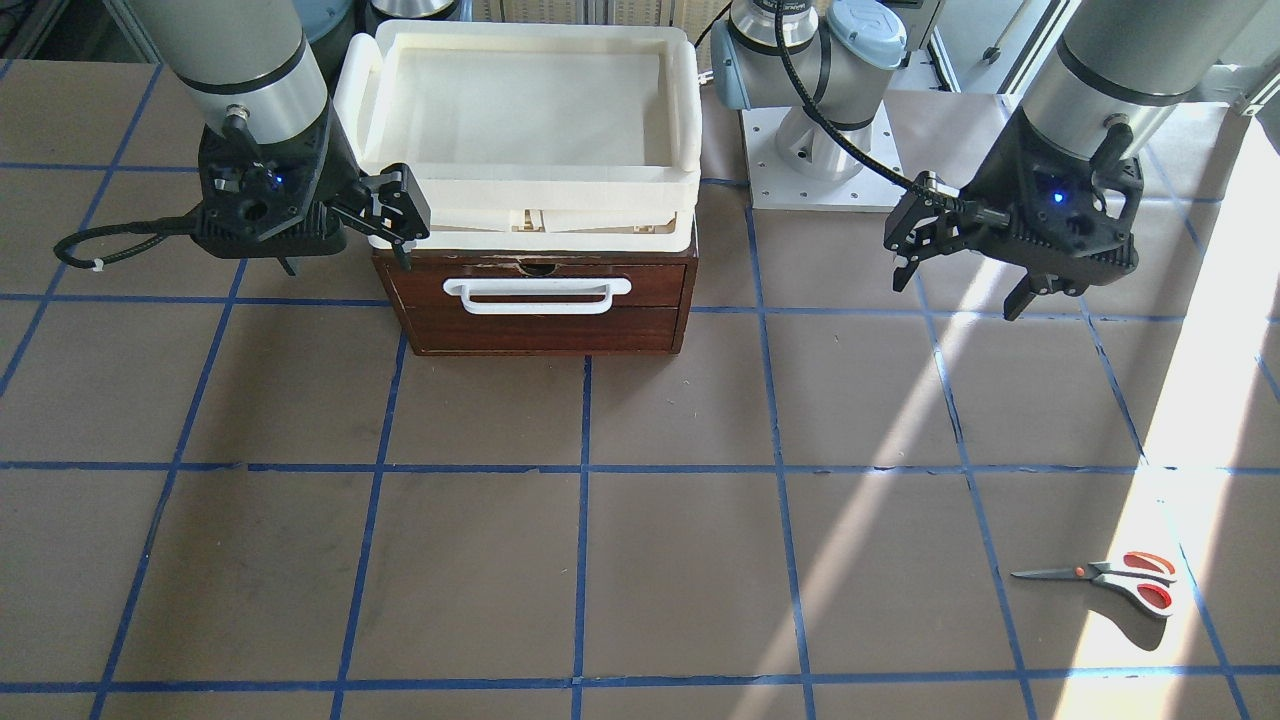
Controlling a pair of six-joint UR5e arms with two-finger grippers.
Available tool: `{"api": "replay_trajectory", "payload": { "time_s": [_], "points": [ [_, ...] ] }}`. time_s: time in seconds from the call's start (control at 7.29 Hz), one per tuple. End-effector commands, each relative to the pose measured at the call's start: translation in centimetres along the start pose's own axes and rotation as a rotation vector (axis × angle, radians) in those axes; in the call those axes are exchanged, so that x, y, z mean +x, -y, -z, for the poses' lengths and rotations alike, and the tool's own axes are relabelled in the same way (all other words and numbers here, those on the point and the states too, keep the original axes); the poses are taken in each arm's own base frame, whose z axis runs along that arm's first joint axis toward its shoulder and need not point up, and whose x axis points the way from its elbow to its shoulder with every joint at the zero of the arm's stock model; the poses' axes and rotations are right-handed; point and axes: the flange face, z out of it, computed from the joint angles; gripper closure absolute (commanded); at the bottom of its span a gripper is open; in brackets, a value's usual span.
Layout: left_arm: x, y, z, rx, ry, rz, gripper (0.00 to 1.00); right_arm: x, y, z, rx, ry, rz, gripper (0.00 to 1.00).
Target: Place scissors in drawer with both arms
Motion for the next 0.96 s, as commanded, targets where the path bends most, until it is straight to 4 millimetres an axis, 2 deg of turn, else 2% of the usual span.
{"api": "replay_trajectory", "payload": {
  "time_s": [0.0,0.14,0.27,0.41,0.55,0.69,0.82],
  "points": [
    [-2.9,-0.5,-2.1,-0.050,0.017,-0.085,0.00,-2.1,0.1,-2.2,-0.018,0.140,0.219,0.00],
    [-4.1,-0.5,-2.5,-0.052,0.016,-0.165,0.00,-2.6,1.4,-3.4,-0.017,0.186,0.366,0.00],
    [-6.6,-0.5,-3.6,-0.059,0.008,-0.288,0.00,-3.5,2.6,-4.6,-0.023,0.228,0.482,0.00],
    [-9.4,-0.9,-4.9,-0.076,-0.012,-0.354,0.00,-4.2,4.3,-4.3,-0.017,0.227,0.543,0.00],
    [-11.8,-1.0,-6.3,-0.083,-0.025,-0.449,0.00,-4.4,6.2,-5.1,-0.040,0.227,0.636,0.00],
    [-14.2,-1.2,-7.7,-0.086,-0.036,-0.527,0.00,-5.4,7.6,-6.7,-0.067,0.235,0.741,0.00],
    [-17.2,-1.6,-9.6,-0.089,-0.049,-0.609,0.00,-5.6,8.2,-8.1,-0.098,0.218,0.898,0.00]
  ]
}}
